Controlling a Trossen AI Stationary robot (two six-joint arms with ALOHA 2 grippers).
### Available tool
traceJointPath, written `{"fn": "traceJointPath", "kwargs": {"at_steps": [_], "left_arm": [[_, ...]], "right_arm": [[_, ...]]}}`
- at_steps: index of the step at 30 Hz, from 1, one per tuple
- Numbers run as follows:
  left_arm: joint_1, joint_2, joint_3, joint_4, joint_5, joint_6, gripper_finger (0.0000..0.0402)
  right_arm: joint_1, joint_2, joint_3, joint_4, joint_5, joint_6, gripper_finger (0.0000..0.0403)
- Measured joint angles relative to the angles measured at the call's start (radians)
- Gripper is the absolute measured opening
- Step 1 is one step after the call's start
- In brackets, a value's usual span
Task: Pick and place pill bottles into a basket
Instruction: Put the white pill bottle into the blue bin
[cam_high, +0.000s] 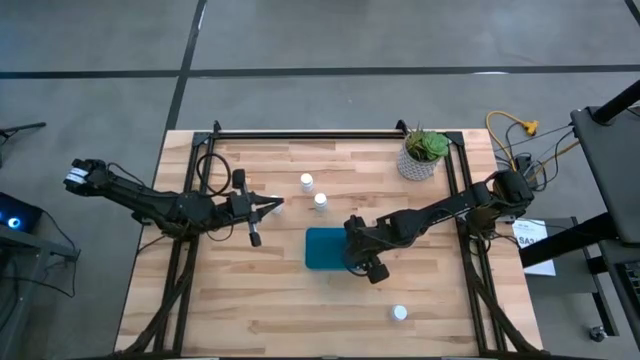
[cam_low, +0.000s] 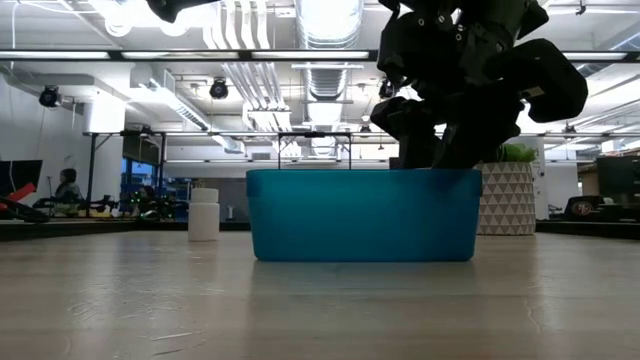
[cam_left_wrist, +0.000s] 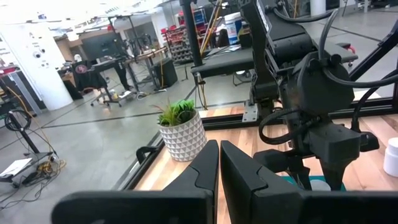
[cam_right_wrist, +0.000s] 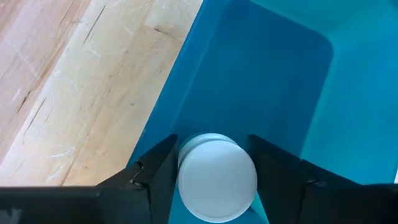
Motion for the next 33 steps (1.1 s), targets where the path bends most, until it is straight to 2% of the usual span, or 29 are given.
{"fn": "traceJointPath", "kwargs": {"at_steps": [15,33], "left_arm": [[0.000,0.000,0.001,0.000,0.000,0.000,0.0000],[0.000,0.000,0.002,0.000,0.000,0.000,0.0000]], "right_arm": [[0.000,-0.006,0.029,-0.013,0.000,-0.020,0.0180],[-0.002,-0.006,0.183,-0.220,0.026,0.010,0.0180]]}}
